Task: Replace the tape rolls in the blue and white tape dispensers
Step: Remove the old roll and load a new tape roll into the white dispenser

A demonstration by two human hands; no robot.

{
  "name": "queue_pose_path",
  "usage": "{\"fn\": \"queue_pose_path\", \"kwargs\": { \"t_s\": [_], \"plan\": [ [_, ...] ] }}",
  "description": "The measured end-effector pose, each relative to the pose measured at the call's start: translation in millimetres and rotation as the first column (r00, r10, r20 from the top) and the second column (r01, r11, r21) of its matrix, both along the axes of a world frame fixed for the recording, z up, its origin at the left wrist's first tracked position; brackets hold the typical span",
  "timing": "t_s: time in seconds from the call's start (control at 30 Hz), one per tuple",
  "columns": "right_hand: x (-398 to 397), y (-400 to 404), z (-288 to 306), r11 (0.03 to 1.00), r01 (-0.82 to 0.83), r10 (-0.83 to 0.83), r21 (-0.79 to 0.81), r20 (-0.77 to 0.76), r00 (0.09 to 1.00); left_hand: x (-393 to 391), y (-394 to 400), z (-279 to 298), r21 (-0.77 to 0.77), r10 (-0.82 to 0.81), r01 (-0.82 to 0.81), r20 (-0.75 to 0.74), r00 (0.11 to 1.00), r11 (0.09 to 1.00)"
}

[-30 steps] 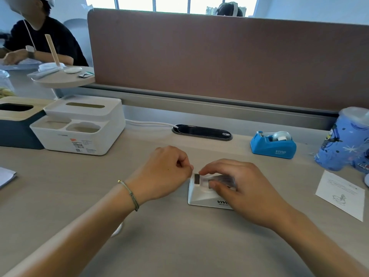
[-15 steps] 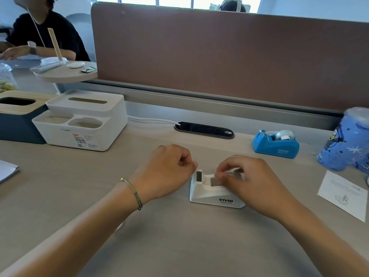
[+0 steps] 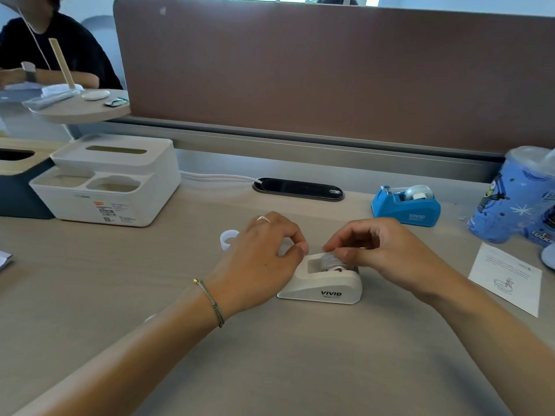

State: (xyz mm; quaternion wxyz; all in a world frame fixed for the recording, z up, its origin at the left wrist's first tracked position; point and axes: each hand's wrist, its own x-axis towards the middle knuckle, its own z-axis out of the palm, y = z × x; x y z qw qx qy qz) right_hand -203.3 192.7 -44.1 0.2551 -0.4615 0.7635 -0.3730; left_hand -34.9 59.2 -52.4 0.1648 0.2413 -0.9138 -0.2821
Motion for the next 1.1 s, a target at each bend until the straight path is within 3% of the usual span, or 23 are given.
{"fn": "queue_pose_path", "kwargs": {
  "t_s": [0.27,0.57,0.77,0.9,1.1],
  "plan": [
    [-8.1,5.5,1.5,0.999,-0.045,0.047,-0.024,0.085,0.995,-13.3,10.9,-4.6,-0.069,-0.021,0.028,0.103,0.994,0.997],
    [-6.8,4.9,1.0,0.999,-0.046,0.048,-0.029,0.087,0.995,-18.7,19.4,-4.4,0.07,-0.034,0.032,0.03,0.999,0.997],
    [3.1,1.9,2.2,0.996,-0.052,0.048,-0.069,-0.052,0.997,-13.4,8.3,4.4,0.055,-0.018,0.018,0.012,1.0,0.998],
    [14.7,2.2,4.1,0.992,-0.089,0.077,-0.089,-0.129,0.989,-6.2,-1.4,13.8,-0.002,-0.068,0.068,0.078,0.995,0.998],
    [32.1,0.4,1.0,0.98,-0.191,0.158,-0.058,-0.362,0.919,2.2,-13.6,19.8,-0.02,-0.088,0.093,0.166,0.982,0.995]
  ]
}}
